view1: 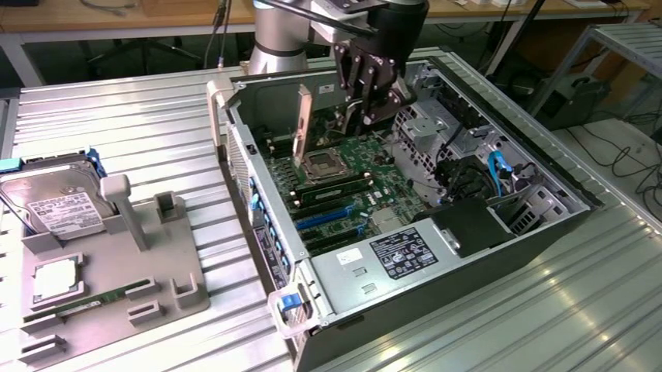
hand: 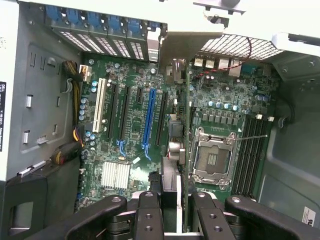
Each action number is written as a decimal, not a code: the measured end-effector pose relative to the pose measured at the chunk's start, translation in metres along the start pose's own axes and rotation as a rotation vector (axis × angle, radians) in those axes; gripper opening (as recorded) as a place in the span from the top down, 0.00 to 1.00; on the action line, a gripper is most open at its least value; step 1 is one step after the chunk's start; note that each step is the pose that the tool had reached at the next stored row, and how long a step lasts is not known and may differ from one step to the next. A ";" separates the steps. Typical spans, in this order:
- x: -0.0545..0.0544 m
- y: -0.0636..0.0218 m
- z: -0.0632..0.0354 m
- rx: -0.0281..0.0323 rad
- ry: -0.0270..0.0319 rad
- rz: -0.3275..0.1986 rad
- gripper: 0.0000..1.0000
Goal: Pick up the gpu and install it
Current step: 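Insert the gpu into the slot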
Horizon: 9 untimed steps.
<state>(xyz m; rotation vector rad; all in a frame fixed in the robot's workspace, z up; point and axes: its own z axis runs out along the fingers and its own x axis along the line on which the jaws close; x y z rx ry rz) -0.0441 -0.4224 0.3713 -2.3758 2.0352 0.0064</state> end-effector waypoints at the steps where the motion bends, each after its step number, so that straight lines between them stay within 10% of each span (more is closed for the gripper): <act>1: 0.000 0.0000 0.0003 -0.0003 0.0000 0.000 0.72; 9: 0.000 0.0001 0.0094 0.0002 0.0002 0.050 0.72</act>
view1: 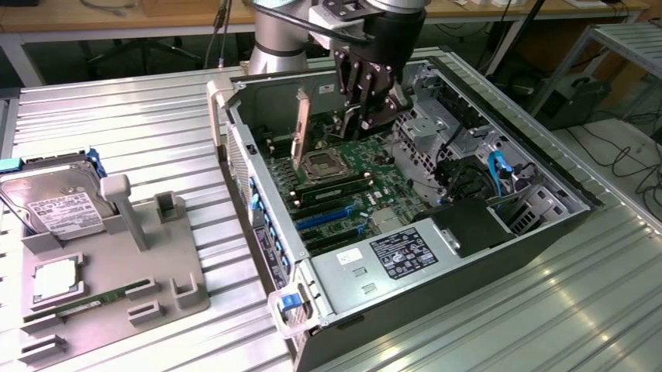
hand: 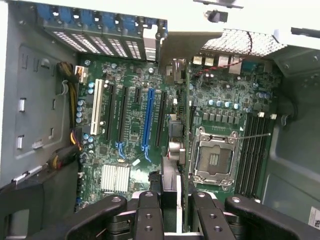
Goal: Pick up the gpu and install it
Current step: 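Insert the gpu into the slot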
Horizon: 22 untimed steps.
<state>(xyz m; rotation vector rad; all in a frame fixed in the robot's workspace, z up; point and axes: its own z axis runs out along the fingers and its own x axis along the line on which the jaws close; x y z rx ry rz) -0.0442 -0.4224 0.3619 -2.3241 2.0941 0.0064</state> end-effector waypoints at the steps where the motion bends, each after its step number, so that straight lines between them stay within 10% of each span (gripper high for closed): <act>1: 0.000 0.0000 0.0013 0.0002 0.0001 0.015 0.72; 22: 0.000 0.0095 0.0426 0.0031 -0.0010 0.124 0.72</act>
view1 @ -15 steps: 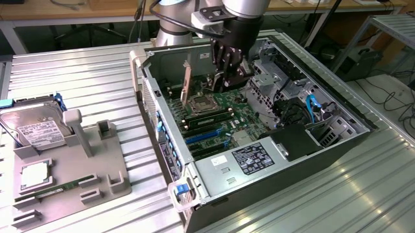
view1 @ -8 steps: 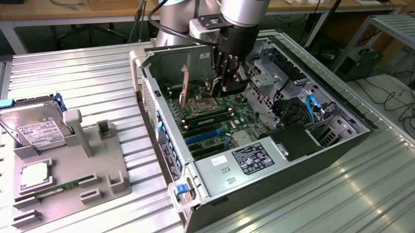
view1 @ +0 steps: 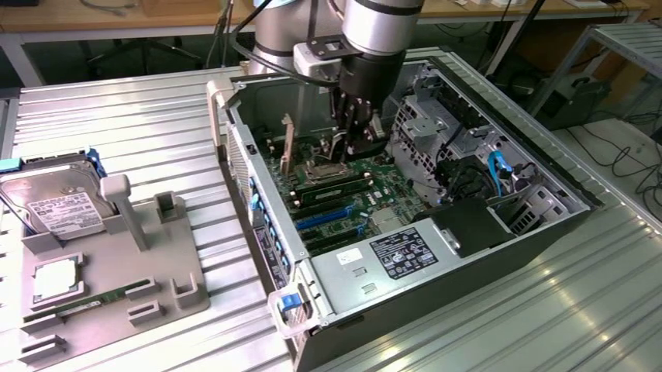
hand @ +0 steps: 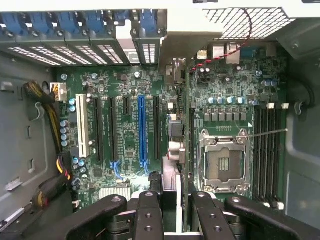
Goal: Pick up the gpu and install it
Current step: 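Insert the gpu into the slot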
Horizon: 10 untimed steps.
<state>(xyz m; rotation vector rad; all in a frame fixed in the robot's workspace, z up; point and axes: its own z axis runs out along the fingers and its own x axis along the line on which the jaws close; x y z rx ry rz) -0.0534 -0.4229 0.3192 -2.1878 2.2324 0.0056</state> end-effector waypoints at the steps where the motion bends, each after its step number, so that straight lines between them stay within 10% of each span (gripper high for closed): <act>1: 0.000 0.0000 0.0019 -0.0001 0.0000 -0.001 0.72; 10: 0.011 0.0001 0.0173 -0.0028 -0.0006 -0.026 0.72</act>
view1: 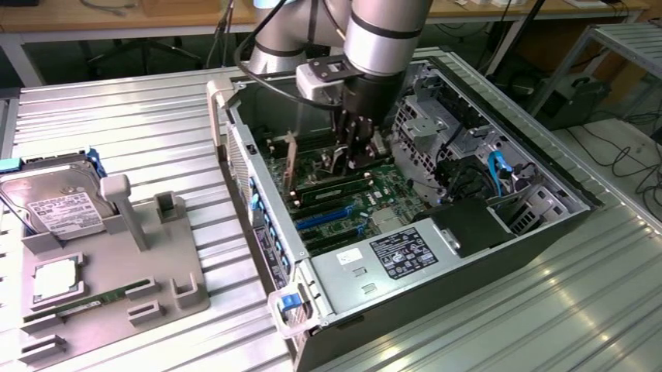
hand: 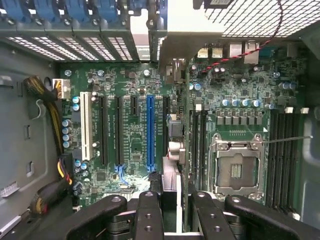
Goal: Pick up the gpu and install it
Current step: 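Insert the gpu into the slot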
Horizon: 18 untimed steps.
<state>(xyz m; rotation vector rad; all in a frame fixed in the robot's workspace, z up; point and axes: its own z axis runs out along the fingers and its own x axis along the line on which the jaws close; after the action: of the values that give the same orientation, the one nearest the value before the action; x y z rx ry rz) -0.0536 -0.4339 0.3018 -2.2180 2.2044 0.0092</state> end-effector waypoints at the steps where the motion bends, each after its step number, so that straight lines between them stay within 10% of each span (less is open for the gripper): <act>1: 0.000 0.0001 0.0008 0.0001 -0.0022 0.000 0.72; 7: 0.000 0.0027 0.0087 0.0085 -0.0052 -0.003 0.72; 13: 0.000 0.0030 0.0114 0.0083 0.0314 -0.004 0.72; 18: 0.005 0.0031 0.0126 0.0084 0.0286 -0.004 0.72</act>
<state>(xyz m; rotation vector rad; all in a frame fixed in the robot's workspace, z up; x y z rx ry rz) -0.0566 -0.4387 0.2891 -2.2318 2.2104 -0.0319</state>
